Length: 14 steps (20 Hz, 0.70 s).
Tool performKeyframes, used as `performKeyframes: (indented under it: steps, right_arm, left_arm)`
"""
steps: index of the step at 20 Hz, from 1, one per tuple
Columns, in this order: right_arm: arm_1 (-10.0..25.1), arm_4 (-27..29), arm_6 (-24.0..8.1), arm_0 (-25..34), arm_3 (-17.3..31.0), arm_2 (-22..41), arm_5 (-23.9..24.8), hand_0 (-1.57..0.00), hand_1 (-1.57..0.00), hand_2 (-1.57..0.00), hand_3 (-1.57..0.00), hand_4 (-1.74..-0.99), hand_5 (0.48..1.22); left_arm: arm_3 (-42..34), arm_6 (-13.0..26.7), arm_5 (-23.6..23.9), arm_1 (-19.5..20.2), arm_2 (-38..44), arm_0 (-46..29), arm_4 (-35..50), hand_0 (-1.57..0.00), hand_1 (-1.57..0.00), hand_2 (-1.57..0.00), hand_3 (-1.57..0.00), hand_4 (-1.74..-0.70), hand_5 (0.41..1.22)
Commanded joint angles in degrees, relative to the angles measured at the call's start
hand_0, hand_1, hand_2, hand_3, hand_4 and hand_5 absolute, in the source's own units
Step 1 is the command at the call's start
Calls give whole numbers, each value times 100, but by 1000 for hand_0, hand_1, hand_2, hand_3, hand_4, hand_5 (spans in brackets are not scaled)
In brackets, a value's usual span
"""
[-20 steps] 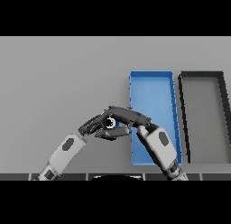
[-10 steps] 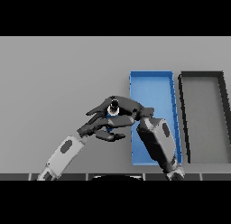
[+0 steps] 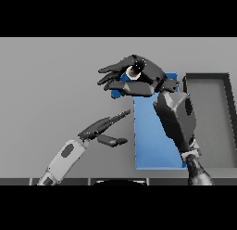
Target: Pick up the blue pipe and place it into the blue bin.
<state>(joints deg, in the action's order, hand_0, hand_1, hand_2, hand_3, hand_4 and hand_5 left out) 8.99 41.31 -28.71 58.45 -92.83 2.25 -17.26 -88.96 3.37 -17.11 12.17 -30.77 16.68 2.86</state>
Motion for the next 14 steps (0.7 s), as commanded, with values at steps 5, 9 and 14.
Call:
performKeyframes:
  steps: [5,9,14]
  right_arm:
    - [462,-836,161,152,998,-496,158,-1571,-1571,-1571,-1571,-1498,1221]
    - [729,-1149,39,-192,1786,-945,149,-1571,-1571,-1571,-1571,-1499,1221]
    - [780,-1489,-254,-1061,1972,-1131,268,-1571,-1571,-1571,-1571,-1499,1221]
  left_arm:
    - [-101,63,48,65,-11,-78,-50,1,1,1,1,-841,477]
    - [-195,160,94,134,19,-90,-70,1,1,1,1,-829,465]
    - [-219,60,44,262,60,-151,-63,1,1,1,1,-828,463]
